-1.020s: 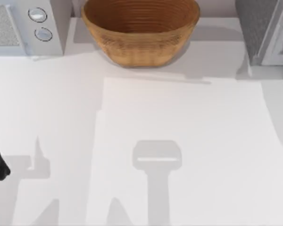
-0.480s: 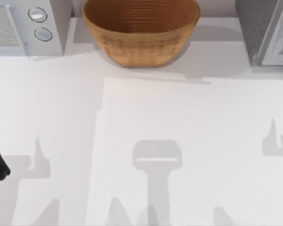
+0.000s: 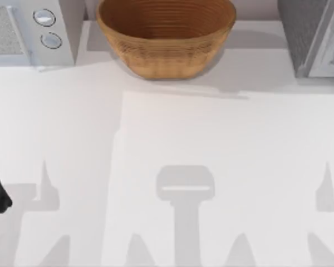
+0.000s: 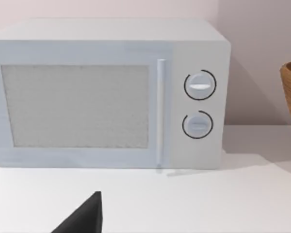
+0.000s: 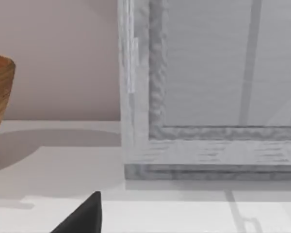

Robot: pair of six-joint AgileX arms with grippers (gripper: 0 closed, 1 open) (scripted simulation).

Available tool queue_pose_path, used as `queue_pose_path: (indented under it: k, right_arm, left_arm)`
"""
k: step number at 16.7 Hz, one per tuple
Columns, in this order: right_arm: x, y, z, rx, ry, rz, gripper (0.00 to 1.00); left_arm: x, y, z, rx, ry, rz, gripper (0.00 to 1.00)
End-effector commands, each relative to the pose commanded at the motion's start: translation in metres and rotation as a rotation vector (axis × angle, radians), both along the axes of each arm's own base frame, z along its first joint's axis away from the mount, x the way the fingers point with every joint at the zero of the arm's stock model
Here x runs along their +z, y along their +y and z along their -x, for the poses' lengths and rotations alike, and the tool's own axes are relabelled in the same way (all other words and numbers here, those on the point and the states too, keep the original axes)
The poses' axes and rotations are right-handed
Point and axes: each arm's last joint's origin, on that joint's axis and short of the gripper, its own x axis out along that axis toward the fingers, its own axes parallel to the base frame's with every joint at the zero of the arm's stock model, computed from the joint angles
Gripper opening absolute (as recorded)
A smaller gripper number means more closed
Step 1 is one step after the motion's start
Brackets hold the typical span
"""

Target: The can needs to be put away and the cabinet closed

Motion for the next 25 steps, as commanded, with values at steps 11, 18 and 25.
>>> queue_pose_path:
  k: [11, 18, 25]
  right_arm:
    - [0.019, -0.010, -0.008, 0.008, -0.037, 0.009, 1.00]
    - [0.044, -0.069, -0.047, 0.003, -0.035, 0.041, 1.00]
    - [0.017, -0.166, -0.059, 0.000, 0.003, 0.012, 1.00]
  left_arm:
    - [0.000, 0.000, 0.000, 0.000, 0.000, 0.000, 1.00]
    - [0.000, 0.000, 0.000, 0.000, 0.000, 0.000, 1.00]
    - [0.000, 0.000, 0.000, 0.000, 0.000, 0.000, 1.00]
